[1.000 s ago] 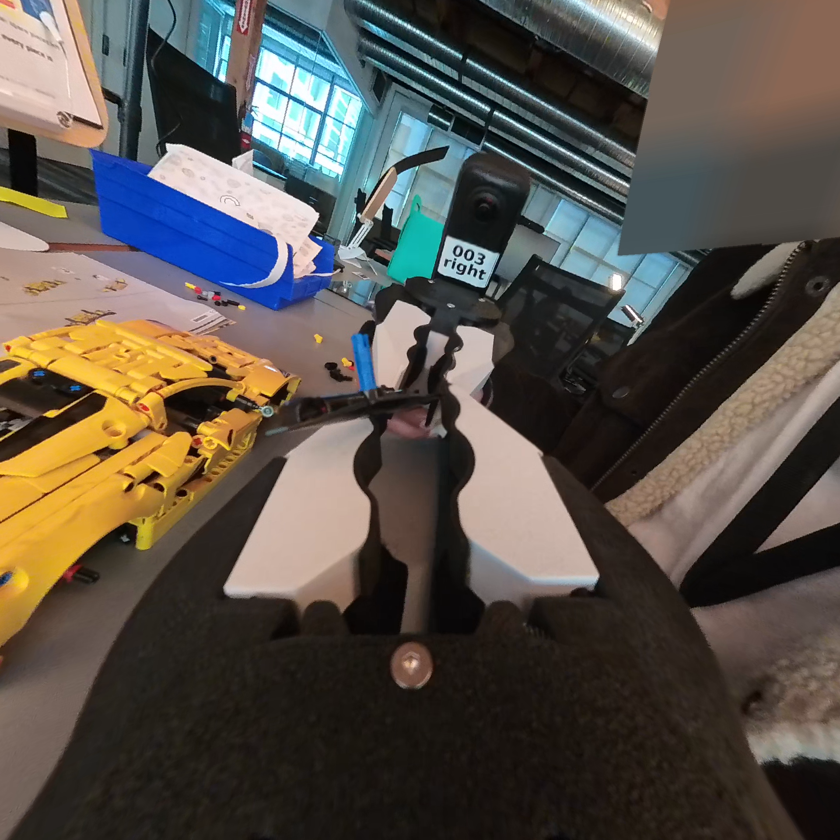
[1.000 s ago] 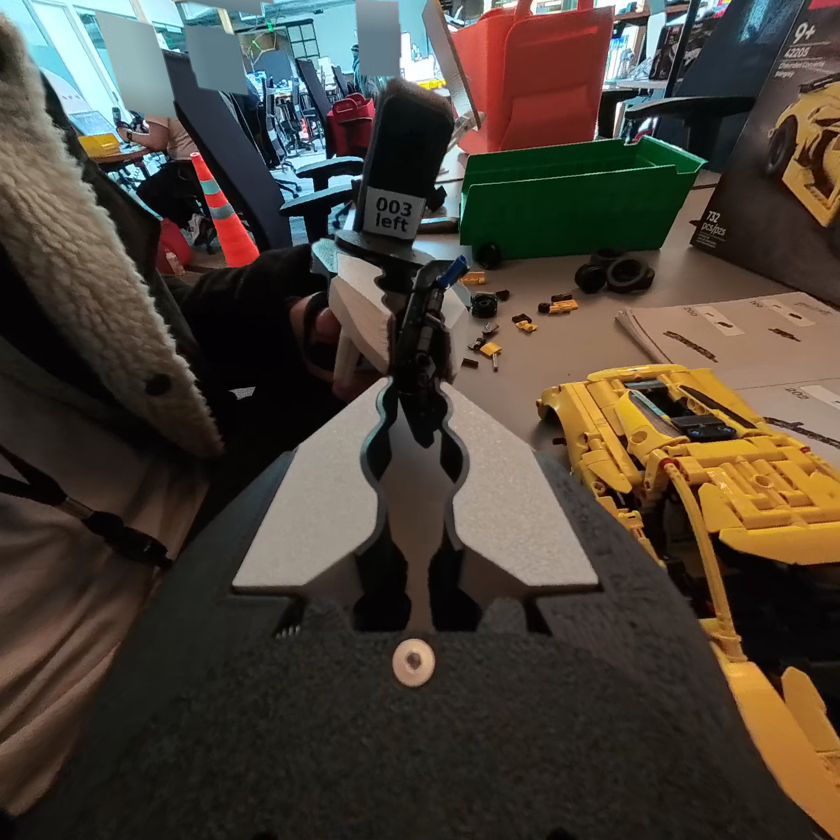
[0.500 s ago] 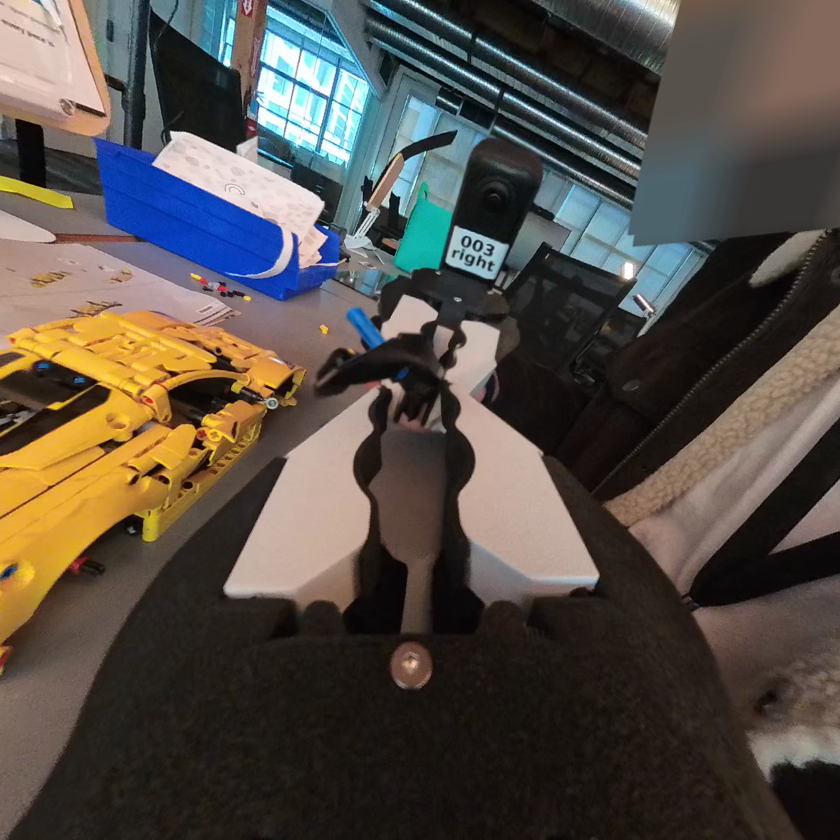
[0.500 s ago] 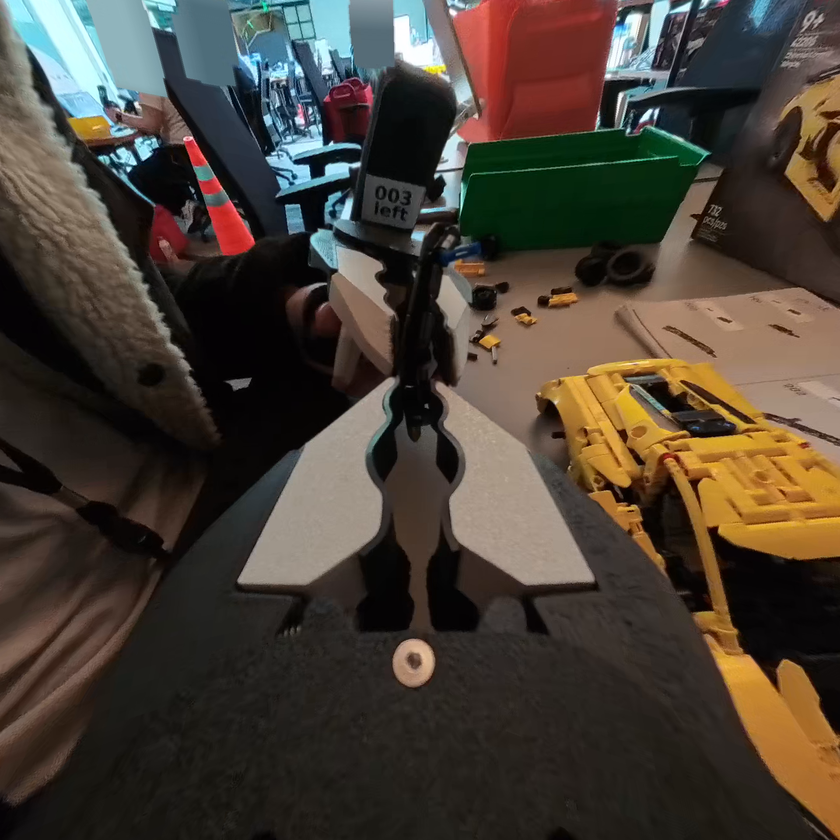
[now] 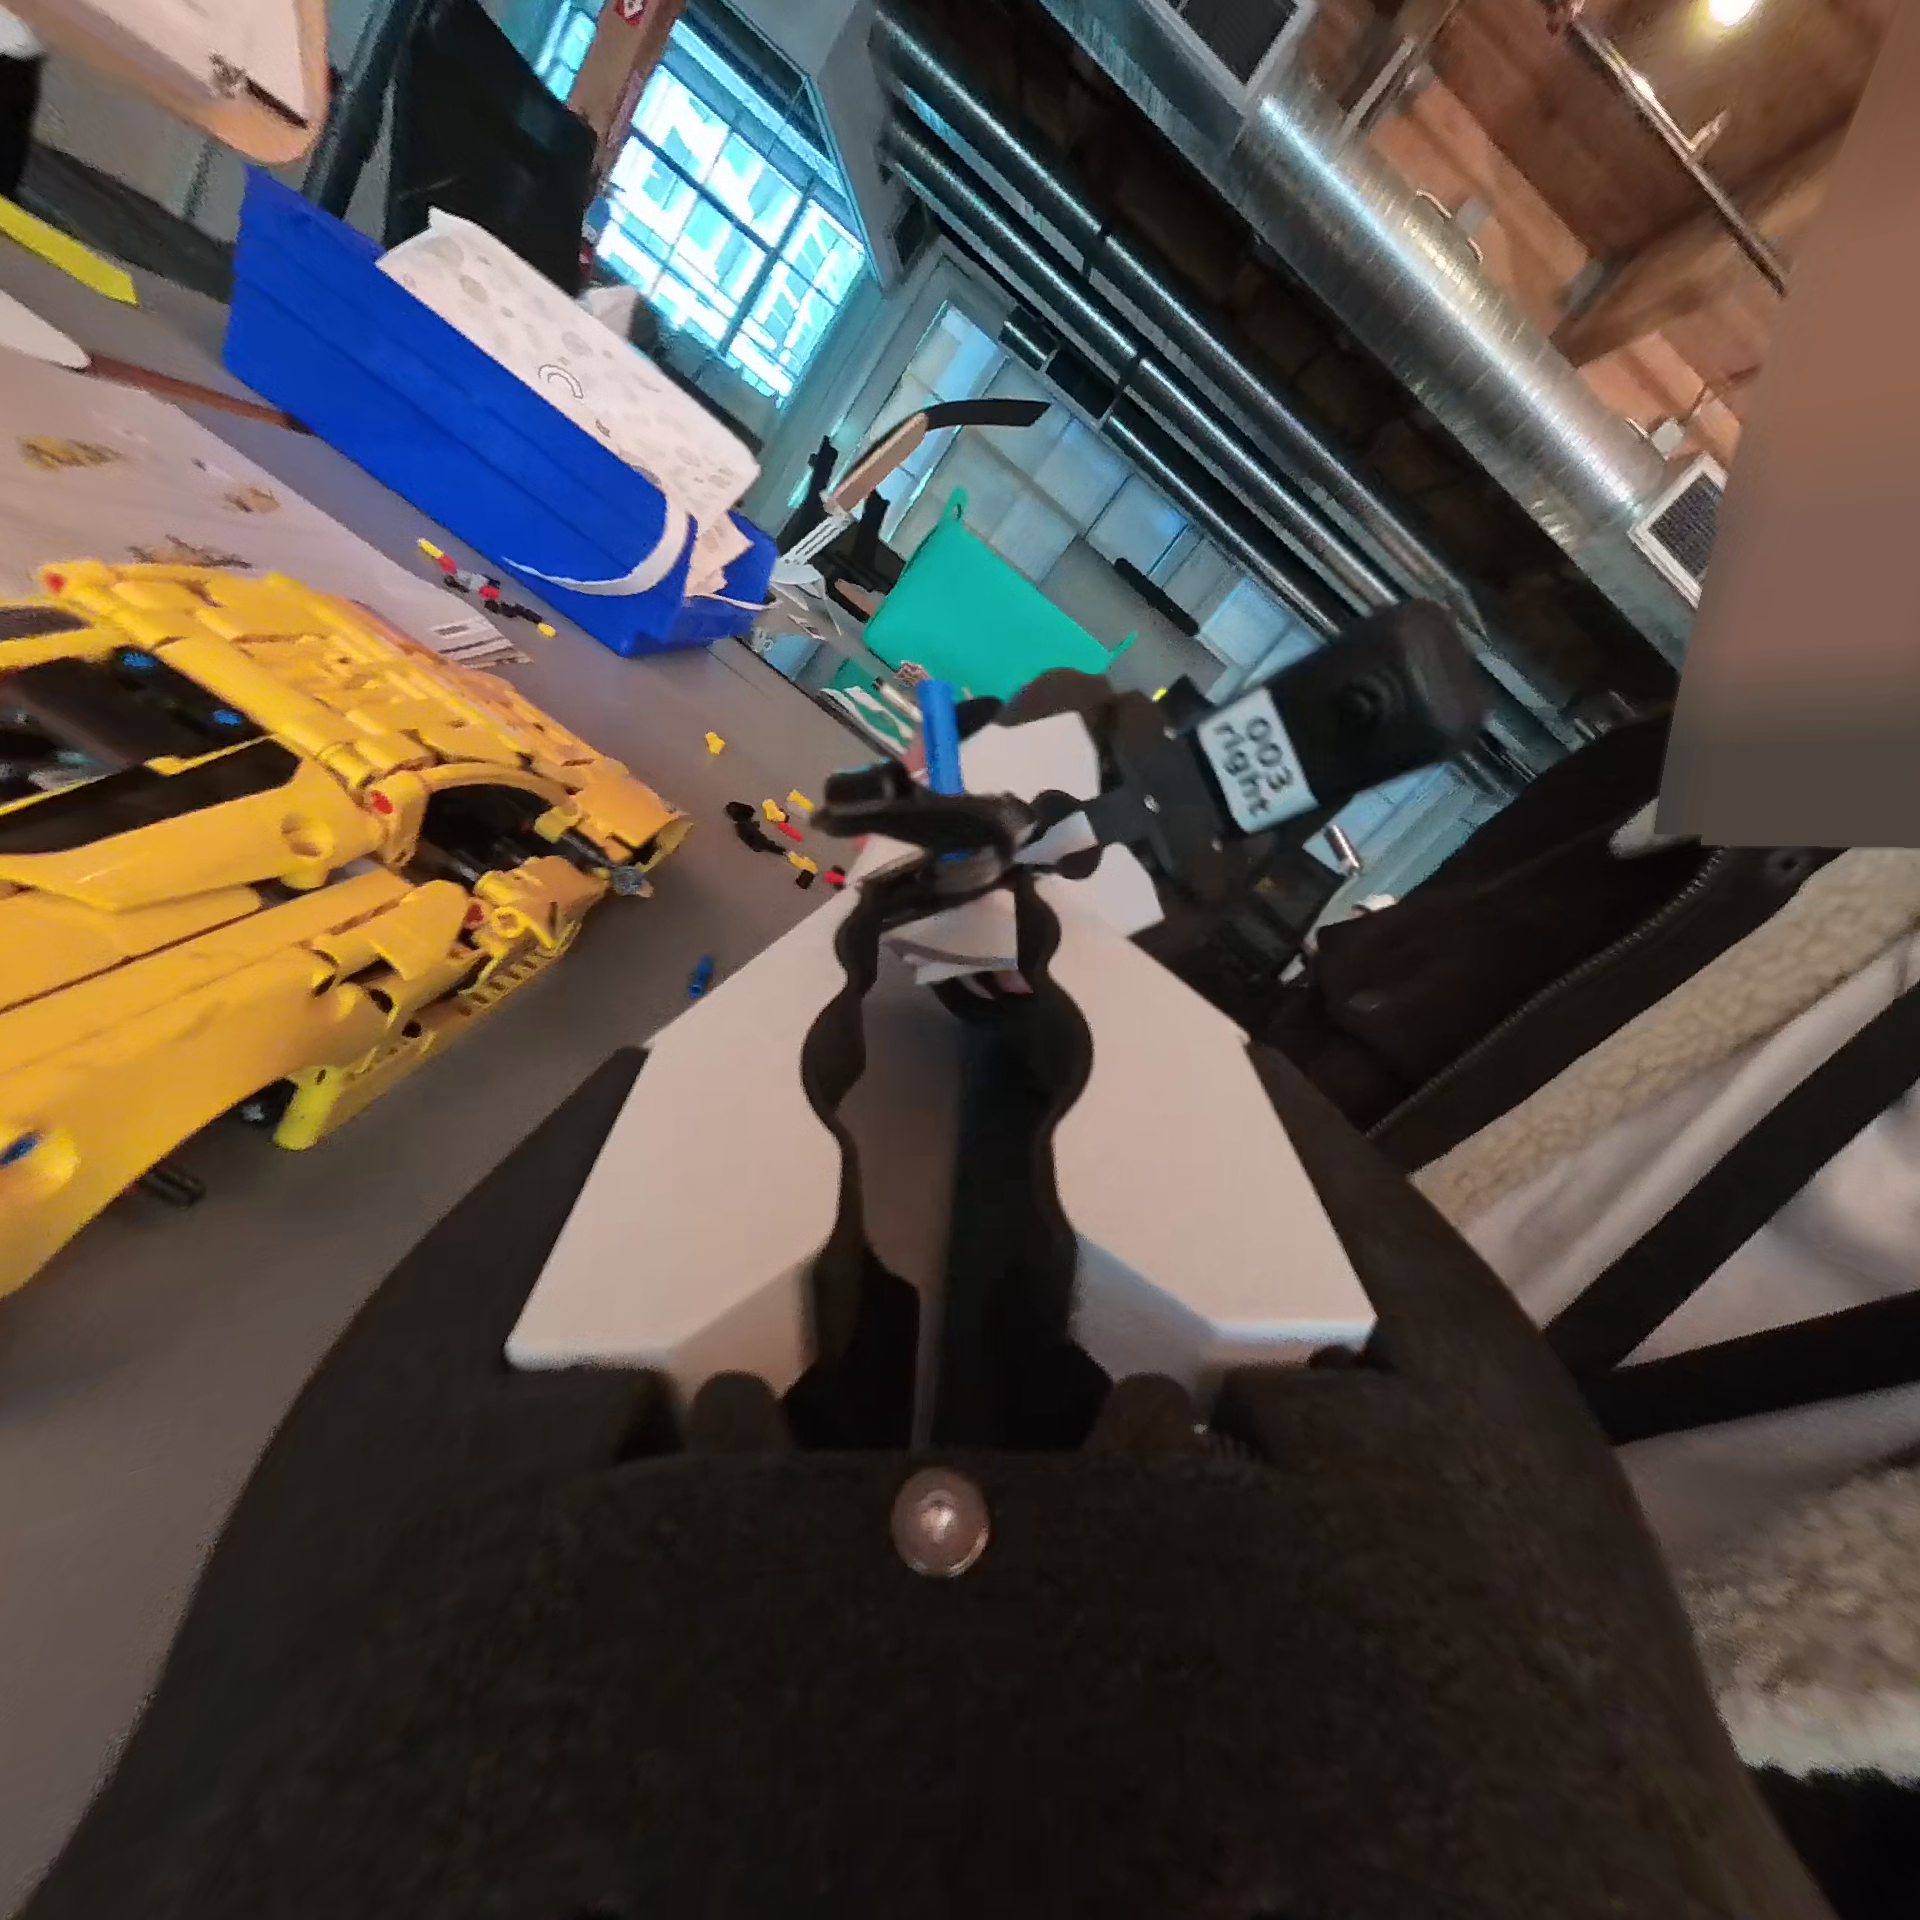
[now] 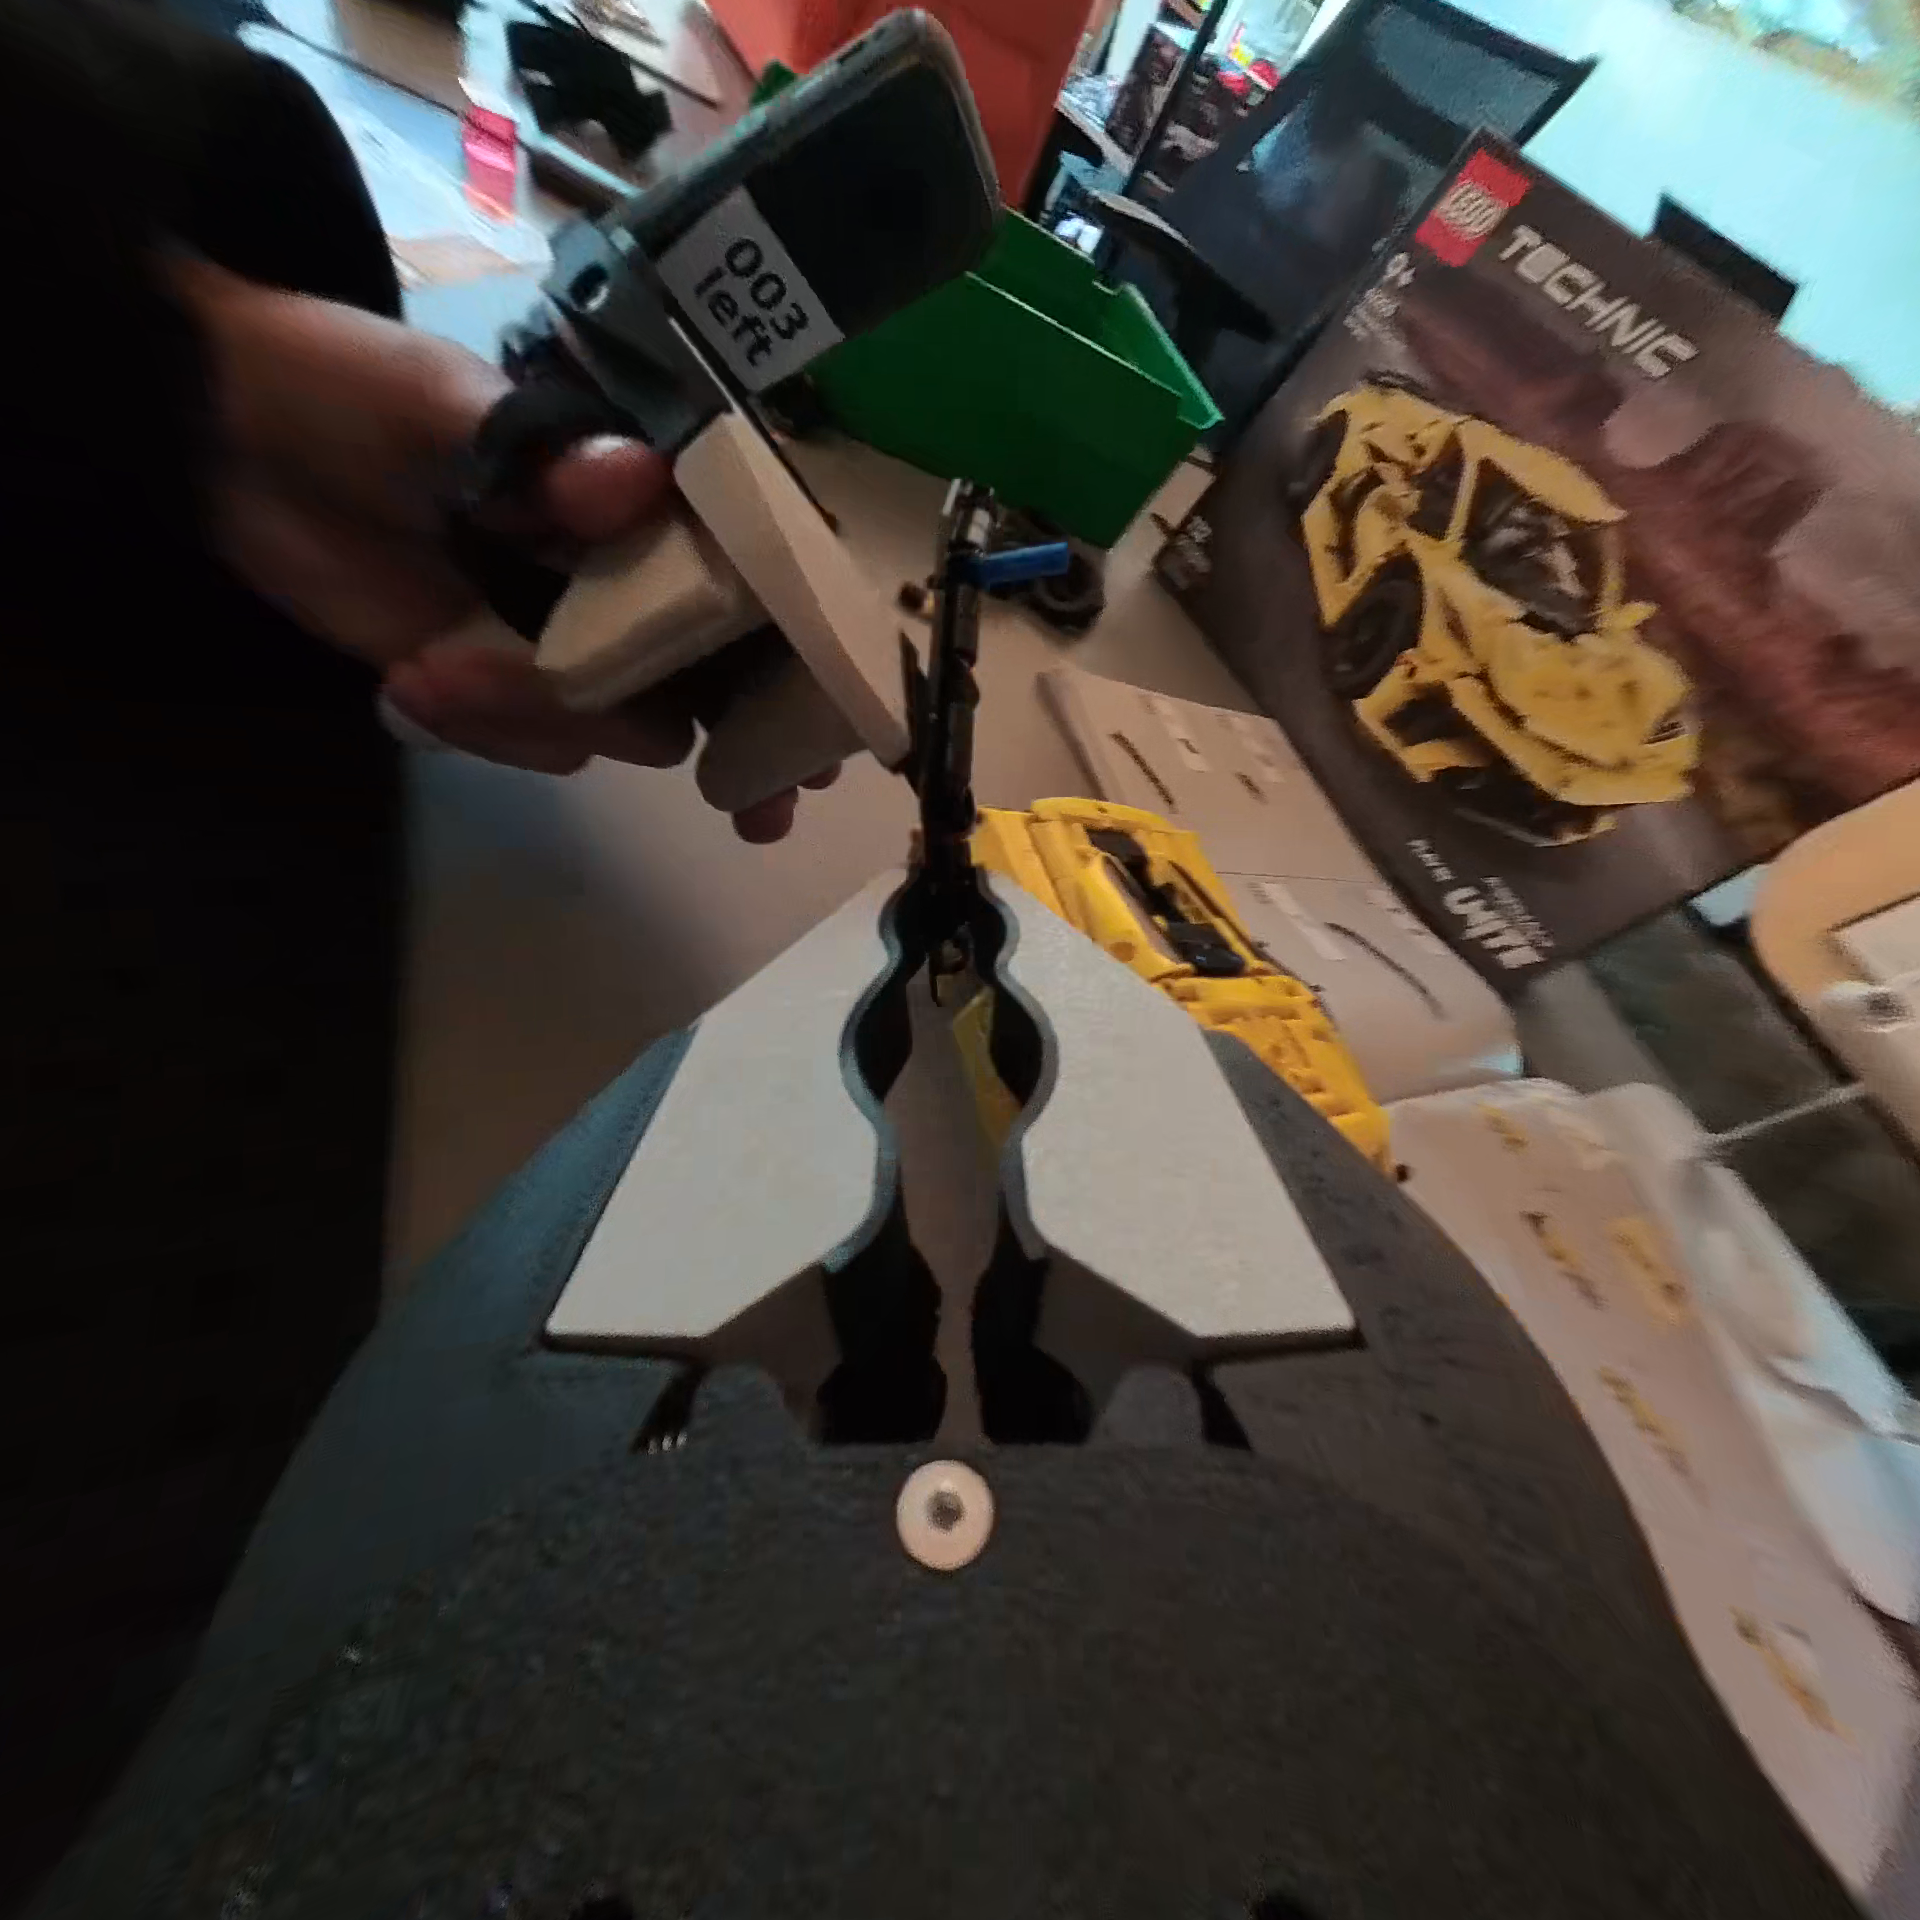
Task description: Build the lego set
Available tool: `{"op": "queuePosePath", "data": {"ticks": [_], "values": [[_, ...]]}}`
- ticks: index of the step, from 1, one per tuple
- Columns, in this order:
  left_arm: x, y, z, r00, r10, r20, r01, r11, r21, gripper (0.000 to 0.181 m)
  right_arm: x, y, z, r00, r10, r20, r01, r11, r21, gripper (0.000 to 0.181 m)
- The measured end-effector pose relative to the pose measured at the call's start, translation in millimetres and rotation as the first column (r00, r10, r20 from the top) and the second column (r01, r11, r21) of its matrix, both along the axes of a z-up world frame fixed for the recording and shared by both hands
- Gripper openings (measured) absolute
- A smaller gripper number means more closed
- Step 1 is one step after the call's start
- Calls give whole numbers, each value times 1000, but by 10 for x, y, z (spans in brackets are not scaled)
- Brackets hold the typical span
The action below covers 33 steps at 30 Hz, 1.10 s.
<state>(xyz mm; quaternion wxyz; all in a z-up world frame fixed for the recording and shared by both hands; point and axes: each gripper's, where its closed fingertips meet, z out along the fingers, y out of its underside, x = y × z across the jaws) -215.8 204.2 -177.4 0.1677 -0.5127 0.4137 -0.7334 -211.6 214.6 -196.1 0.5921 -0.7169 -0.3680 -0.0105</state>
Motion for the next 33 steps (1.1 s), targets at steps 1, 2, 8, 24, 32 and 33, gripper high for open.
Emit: {"op": "queuePosePath", "data": {"ticks": [1, 2, 8, 24, 32, 33], "values": [[14, 24, -2, 1000, 22, -4, -22, 1000, 5, 26, 7, 18, 7, 999, -26, 25, 26, 999, 19, 8], [36, 53, 7, 998, 63, 0, -63, 998, 23, 26, 25, 45, 4, 997, -58, 40, 57, 998, 27, 7], [178, 47, 157, 949, 296, 110, -308, 944, 116, 27, 94, 113, 126, 983, -140, -117, 142, 990, 8, 7], [200, 47, 75, 943, 325, 75, -334, 915, 226, 18, 148, 166, 31, 966, -251, 68, 248, 967, 53, 7], [155, 40, 8, 963, 266, 39, -267, 936, 229, 17, 111, 151, -44, 972, -220, 80, 216, 975, 54, 8], [126, 61, 28, 965, 259, 44, -262, 937, 232, 16, 103, 126, -28, 980, -198, 28, 196, 980, 40, 10]]}}
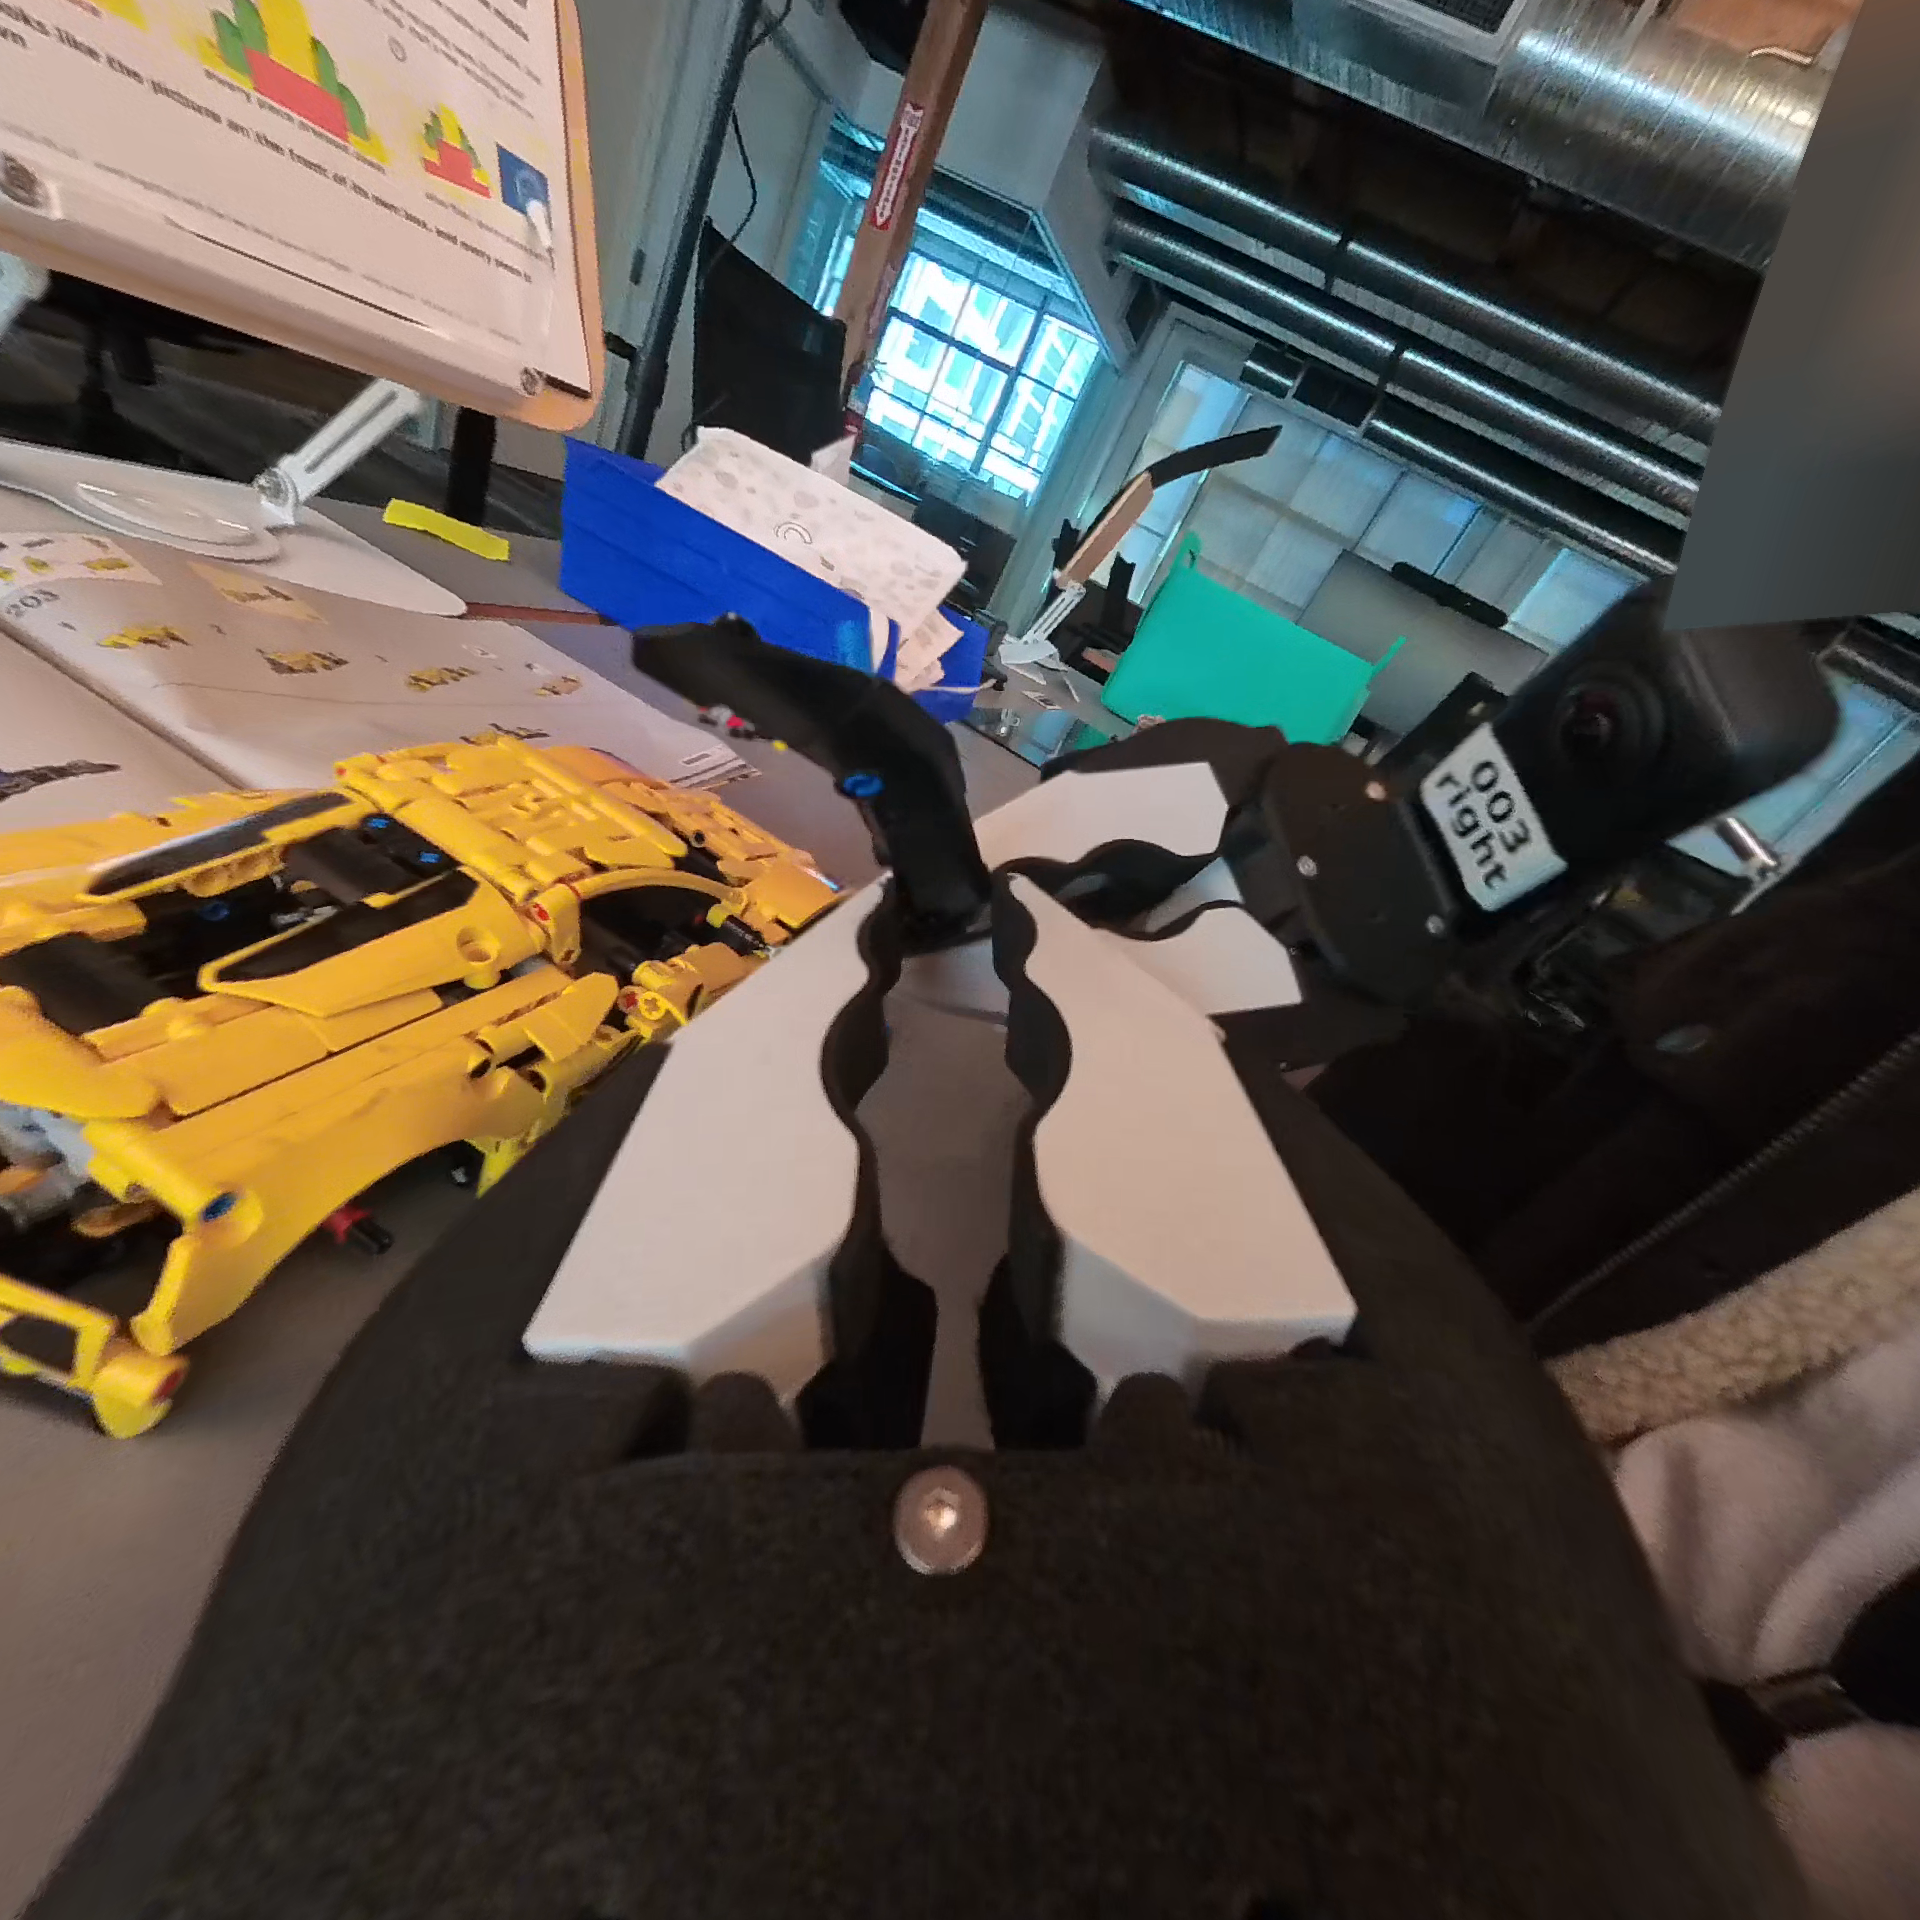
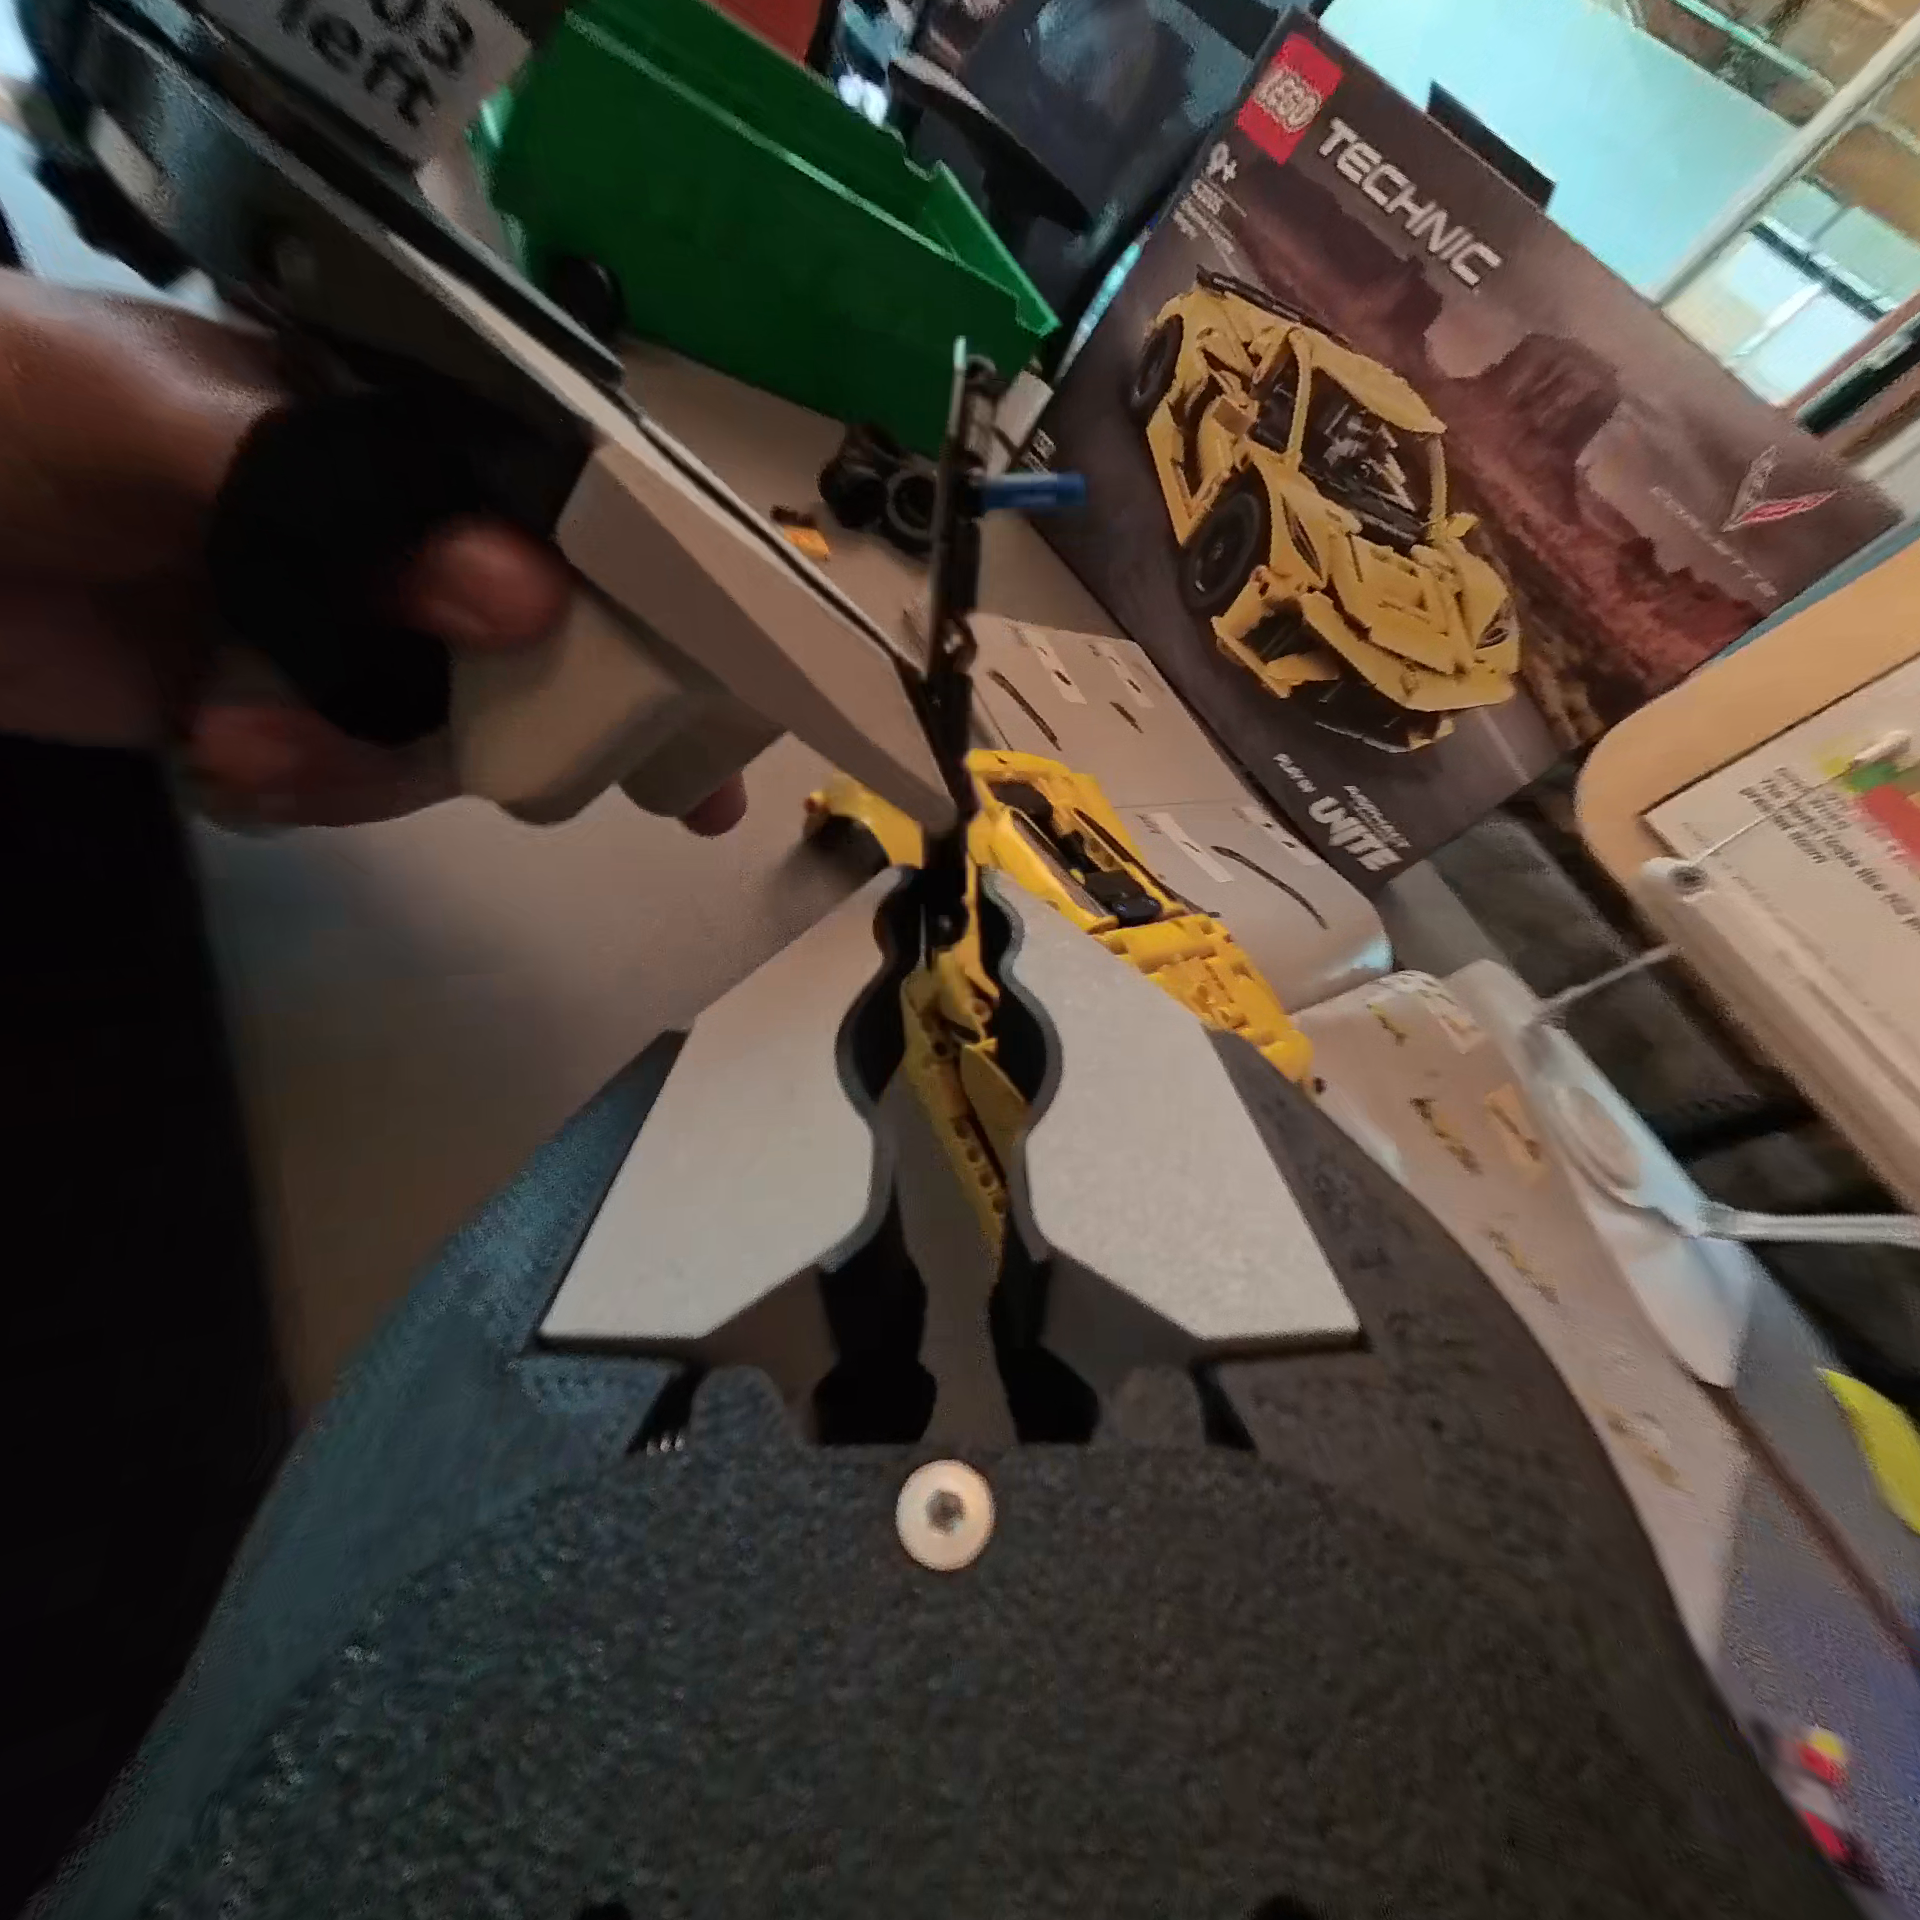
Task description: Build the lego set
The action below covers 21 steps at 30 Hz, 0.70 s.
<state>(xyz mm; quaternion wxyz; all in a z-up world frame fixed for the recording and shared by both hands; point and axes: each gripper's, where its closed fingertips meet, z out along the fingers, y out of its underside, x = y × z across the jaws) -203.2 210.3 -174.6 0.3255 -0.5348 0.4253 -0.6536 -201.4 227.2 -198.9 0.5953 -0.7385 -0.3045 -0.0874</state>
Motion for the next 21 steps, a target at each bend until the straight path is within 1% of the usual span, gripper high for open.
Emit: {"op": "queuePosePath", "data": {"ticks": [1, 2, 4, 6, 8, 9, 10, 11, 14, 16, 19, 21], "values": [[-38, 32, 17, 1000, -1, 0, 1, 1000, 15, 16, 33, -32, 27, 998, 21, -51, -21, 1000, -6, 16], [-80, 56, 30, 1000, -10, -4, 10, 999, 32, 17, 98, -68, 57, 993, 40, -110, -43, 999, -28, 26], [-177, 115, 39, 1000, -21, -21, 22, 997, 73, 17, 344, -172, 89, 972, 54, -228, -81, 991, -110, 25], [-286, 201, 28, 999, -8, -35, 13, 991, 134, 17, 704, -331, -18, 959, 24, -281, -96, 964, -248, 20], [-378, 282, 35, 1000, 8, -26, -4, 988, 152, 17, 905, -560, -227, 936, 2, -353, -155, 901, -405, 22], [-404, 309, 53, 1000, 8, -11, -6, 991, 136, 17, 941, -663, -352, 933, -9, -360, -176, 862, -476, 22], [-416, 333, 76, 1000, 9, 5, -9, 994, 111, 17, 963, -728, -465, 937, -30, -347, -166, 836, -523, 23], [-417, 352, 88, 1000, 11, 16, -12, 996, 91, 17, 973, -765, -565, 949, -44, -312, -142, 825, -548, 23], [-394, 350, 64, 1000, 5, 8, -6, 997, 81, 17, 1004, -783, -791, 983, -49, -179, -63, 819, -571, 23], [-388, 306, 57, 1000, -6, 5, 5, 995, 98, 17, 1071, -760, -870, 988, -48, -146, -42, 829, -557, 22], [-366, 235, 24, 1000, -25, -12, 26, 993, 119, 17, 1077, -740, -937, 984, -3, -178, -100, 818, -567, 23], [-355, 209, 9, 999, -30, -20, 32, 991, 131, 17, 1029, -722, -953, 981, 53, -188, -152, 808, -569, 25]]}}
